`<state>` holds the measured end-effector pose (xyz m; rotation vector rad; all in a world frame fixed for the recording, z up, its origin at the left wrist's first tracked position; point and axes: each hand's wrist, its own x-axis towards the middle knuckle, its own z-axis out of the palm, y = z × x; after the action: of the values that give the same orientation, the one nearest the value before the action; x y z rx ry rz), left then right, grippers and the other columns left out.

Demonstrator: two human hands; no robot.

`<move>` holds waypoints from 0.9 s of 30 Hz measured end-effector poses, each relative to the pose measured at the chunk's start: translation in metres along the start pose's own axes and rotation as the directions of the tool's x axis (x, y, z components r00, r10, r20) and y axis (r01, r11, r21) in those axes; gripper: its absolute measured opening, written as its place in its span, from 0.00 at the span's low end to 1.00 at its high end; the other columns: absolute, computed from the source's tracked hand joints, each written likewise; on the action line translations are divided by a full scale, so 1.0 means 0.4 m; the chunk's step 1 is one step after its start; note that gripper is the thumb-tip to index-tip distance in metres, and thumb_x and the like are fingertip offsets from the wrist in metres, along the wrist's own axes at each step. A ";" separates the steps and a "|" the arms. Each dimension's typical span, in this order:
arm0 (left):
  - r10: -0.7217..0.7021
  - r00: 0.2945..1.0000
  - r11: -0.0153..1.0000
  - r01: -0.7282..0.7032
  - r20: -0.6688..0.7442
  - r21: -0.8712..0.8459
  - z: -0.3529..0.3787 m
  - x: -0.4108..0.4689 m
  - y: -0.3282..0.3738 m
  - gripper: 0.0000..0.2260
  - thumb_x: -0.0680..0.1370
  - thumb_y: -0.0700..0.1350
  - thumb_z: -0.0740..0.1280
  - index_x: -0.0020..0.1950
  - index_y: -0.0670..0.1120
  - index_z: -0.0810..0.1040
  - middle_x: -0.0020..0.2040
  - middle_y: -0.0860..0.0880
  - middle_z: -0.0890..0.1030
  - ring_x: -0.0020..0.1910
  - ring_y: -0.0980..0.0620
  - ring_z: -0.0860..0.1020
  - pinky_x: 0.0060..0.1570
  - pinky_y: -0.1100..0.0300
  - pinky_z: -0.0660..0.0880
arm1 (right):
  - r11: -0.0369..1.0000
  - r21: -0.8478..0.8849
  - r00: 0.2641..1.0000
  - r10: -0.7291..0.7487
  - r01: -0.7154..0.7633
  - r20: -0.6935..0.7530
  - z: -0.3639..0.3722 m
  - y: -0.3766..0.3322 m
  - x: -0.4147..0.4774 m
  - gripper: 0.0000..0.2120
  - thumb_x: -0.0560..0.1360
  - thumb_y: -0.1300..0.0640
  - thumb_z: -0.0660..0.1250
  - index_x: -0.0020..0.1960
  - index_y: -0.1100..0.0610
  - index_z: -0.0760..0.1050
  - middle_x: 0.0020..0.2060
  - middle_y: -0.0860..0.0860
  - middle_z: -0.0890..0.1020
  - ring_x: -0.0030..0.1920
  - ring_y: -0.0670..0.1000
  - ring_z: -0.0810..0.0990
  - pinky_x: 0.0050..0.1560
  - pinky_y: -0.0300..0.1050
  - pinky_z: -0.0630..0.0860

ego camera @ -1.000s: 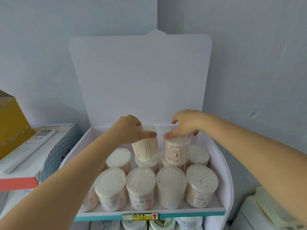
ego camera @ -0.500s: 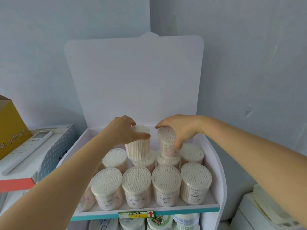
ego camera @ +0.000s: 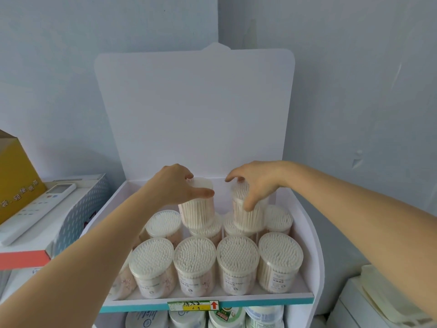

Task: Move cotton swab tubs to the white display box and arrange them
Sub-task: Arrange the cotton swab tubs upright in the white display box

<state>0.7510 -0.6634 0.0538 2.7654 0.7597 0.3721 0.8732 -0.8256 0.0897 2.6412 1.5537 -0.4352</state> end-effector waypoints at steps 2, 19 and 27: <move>-0.003 1.000 1.000 0.003 0.000 -0.016 -0.003 0.001 -0.004 0.34 0.65 0.68 0.69 0.60 0.45 0.77 0.53 0.49 0.80 0.49 0.50 0.74 0.47 0.58 0.71 | 0.994 0.019 0.988 0.108 -0.107 -0.114 0.006 -0.011 0.005 0.37 0.66 0.36 0.72 0.68 0.51 0.68 0.62 0.52 0.74 0.48 0.54 0.81 0.45 0.47 0.81; -0.071 0.997 0.997 0.071 0.007 -0.020 0.002 -0.008 0.009 0.33 0.65 0.70 0.66 0.57 0.45 0.77 0.51 0.49 0.78 0.49 0.50 0.75 0.47 0.58 0.70 | 0.996 -0.052 0.997 -0.072 0.072 0.002 0.003 -0.010 0.005 0.38 0.70 0.47 0.72 0.74 0.44 0.58 0.73 0.46 0.63 0.72 0.50 0.63 0.69 0.49 0.65; -0.133 0.991 0.987 0.130 0.022 0.092 0.006 -0.014 0.038 0.32 0.68 0.72 0.58 0.52 0.44 0.76 0.44 0.49 0.80 0.45 0.50 0.77 0.40 0.58 0.69 | 0.980 0.147 0.978 -0.108 0.135 -0.176 0.004 -0.032 0.008 0.43 0.70 0.44 0.72 0.76 0.48 0.53 0.73 0.46 0.64 0.73 0.49 0.63 0.70 0.47 0.62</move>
<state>0.7540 -0.6795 0.0552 2.7777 0.9690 0.2793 0.8632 -0.8169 0.0887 2.7743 1.8099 -0.3646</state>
